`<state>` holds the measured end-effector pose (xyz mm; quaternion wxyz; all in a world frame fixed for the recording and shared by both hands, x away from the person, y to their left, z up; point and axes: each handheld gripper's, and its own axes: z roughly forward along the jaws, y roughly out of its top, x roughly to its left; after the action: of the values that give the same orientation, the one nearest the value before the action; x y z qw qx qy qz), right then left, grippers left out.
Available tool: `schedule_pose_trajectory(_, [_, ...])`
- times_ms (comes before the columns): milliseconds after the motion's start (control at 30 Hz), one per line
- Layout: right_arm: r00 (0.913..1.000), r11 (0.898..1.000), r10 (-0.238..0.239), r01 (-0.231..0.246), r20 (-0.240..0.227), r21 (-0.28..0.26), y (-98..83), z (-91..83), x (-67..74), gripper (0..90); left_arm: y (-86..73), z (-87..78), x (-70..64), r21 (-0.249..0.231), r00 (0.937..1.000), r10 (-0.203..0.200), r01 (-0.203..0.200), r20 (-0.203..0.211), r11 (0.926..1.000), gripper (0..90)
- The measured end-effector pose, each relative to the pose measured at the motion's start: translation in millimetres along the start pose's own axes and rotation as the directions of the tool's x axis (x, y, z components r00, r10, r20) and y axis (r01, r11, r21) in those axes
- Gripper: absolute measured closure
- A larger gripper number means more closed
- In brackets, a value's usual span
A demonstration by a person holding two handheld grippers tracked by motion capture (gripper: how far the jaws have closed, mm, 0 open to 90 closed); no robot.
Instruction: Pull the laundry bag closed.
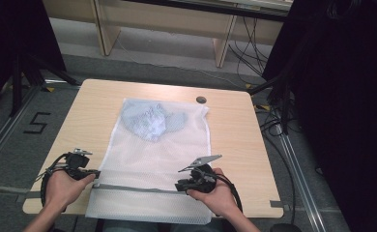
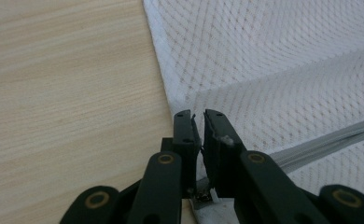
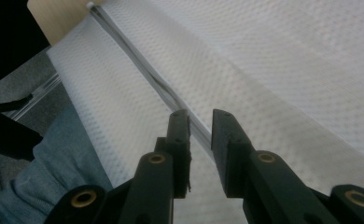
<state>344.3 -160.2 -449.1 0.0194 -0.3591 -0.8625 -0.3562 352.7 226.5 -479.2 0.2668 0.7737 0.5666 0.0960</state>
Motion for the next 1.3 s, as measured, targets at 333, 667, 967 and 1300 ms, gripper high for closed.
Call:
schedule_pose_trajectory(333, [0.9980,0.999,-0.030,0.031,-0.056,0.017,25.0,26.2,20.9,76.7,-2.1,3.6,-1.2,0.054,0.9987,-0.050,0.050,0.000,0.9973,89.0])
schedule_pose_trajectory(667, [0.9906,0.995,-0.079,0.085,-0.112,0.052,45.8,64.5,48.8,76.7,-1.4,9.8,-3.0,0.108,0.9997,-0.019,0.021,-0.013,0.9940,90.0])
schedule_pose_trajectory(967, [0.9853,0.996,-0.080,0.085,-0.151,0.032,65.0,89.3,63.7,77.5,-2.7,12.1,-1.4,0.125,0.9996,-0.030,0.030,0.000,0.9918,90.0])
schedule_pose_trajectory(1300, [0.9775,0.993,-0.107,0.114,-0.181,0.024,82.3,124.5,83.8,79.6,-4.9,11.0,1.7,0.116,0.9980,-0.062,0.061,0.008,0.9914,90.0])
